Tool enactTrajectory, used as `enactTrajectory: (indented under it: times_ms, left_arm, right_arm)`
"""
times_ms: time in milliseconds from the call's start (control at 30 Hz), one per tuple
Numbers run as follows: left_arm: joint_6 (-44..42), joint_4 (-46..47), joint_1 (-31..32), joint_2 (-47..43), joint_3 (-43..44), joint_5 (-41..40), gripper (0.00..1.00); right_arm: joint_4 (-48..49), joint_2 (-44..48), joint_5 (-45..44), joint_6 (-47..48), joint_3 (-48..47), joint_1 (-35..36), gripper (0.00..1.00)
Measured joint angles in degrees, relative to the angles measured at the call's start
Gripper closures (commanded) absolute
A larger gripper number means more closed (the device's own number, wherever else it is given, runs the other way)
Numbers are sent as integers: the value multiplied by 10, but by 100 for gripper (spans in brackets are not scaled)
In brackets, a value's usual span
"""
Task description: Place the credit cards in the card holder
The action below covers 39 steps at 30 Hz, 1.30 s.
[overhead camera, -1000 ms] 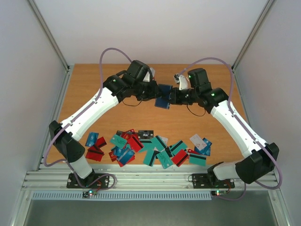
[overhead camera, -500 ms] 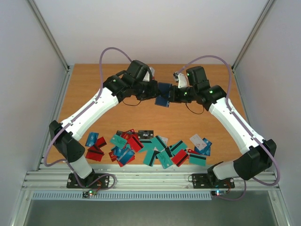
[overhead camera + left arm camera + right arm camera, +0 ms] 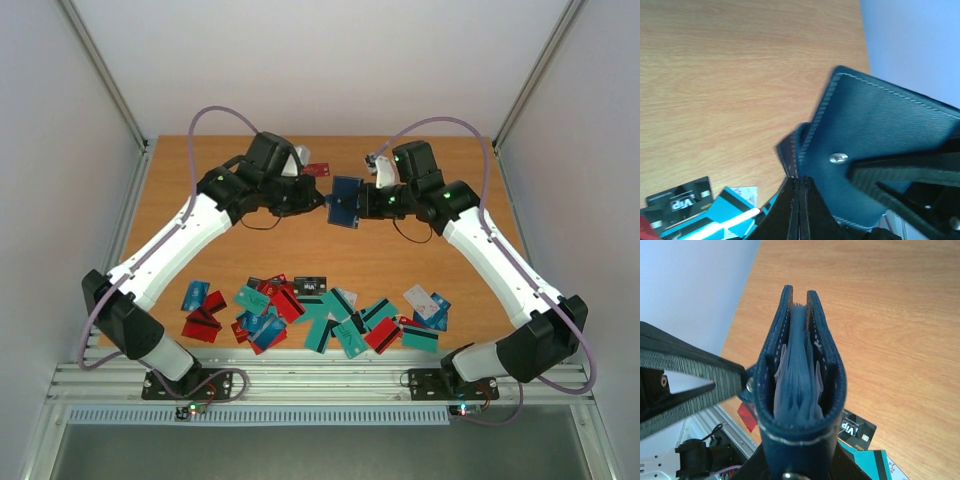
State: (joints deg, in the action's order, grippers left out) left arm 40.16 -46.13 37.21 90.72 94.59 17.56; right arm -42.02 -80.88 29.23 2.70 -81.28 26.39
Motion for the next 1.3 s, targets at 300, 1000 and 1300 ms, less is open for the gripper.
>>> enactTrajectory:
  times_ms: [300, 1000, 1300]
  left_arm:
    - [-47, -8, -52, -34, -44, 12, 68]
    - [-117, 138, -83, -127, -147, 162, 31]
    - [-129, 143, -83, -143, -159, 84, 51]
  right_arm:
    - [4, -8, 9, 0, -11, -1, 99]
    - [2, -48, 144, -21, -85, -9, 99]
    - [33, -56, 205, -55, -86, -10, 99]
